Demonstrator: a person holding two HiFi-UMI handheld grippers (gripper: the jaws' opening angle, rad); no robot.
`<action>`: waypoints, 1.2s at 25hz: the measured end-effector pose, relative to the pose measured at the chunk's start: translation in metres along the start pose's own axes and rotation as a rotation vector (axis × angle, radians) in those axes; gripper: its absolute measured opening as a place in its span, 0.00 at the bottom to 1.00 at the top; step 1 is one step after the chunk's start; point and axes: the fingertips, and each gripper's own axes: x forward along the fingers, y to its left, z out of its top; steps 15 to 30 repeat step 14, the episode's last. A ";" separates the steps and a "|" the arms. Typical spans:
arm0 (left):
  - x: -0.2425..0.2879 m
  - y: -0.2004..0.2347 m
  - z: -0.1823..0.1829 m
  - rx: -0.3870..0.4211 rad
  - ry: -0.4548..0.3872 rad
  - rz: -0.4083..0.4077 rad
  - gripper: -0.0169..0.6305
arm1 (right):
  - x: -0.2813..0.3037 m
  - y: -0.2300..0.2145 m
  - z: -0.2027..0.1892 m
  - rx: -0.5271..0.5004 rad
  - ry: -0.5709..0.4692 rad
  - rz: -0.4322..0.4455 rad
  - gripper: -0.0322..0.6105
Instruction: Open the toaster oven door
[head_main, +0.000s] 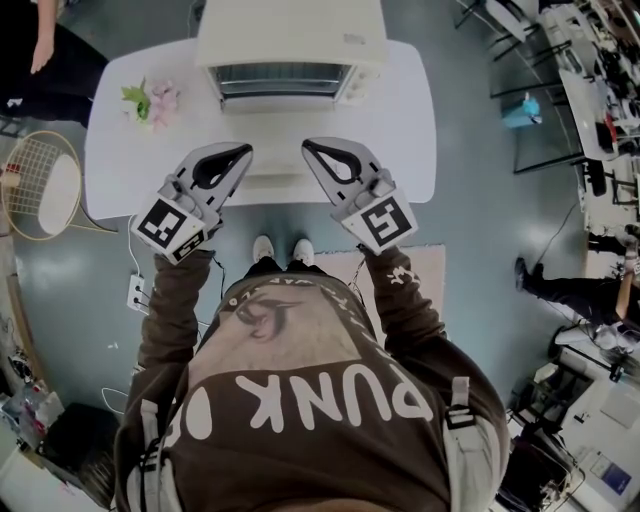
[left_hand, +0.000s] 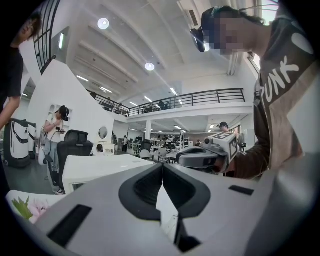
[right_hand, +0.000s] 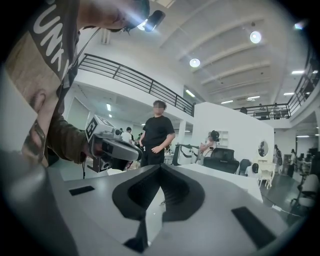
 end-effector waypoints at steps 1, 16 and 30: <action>0.000 0.000 0.000 0.000 -0.001 0.000 0.04 | 0.000 0.001 0.000 -0.004 0.002 0.002 0.06; 0.009 0.000 -0.003 -0.005 0.003 -0.005 0.04 | -0.003 -0.005 -0.003 0.007 0.003 -0.004 0.06; 0.009 0.000 -0.003 -0.005 0.003 -0.005 0.04 | -0.003 -0.005 -0.003 0.007 0.003 -0.004 0.06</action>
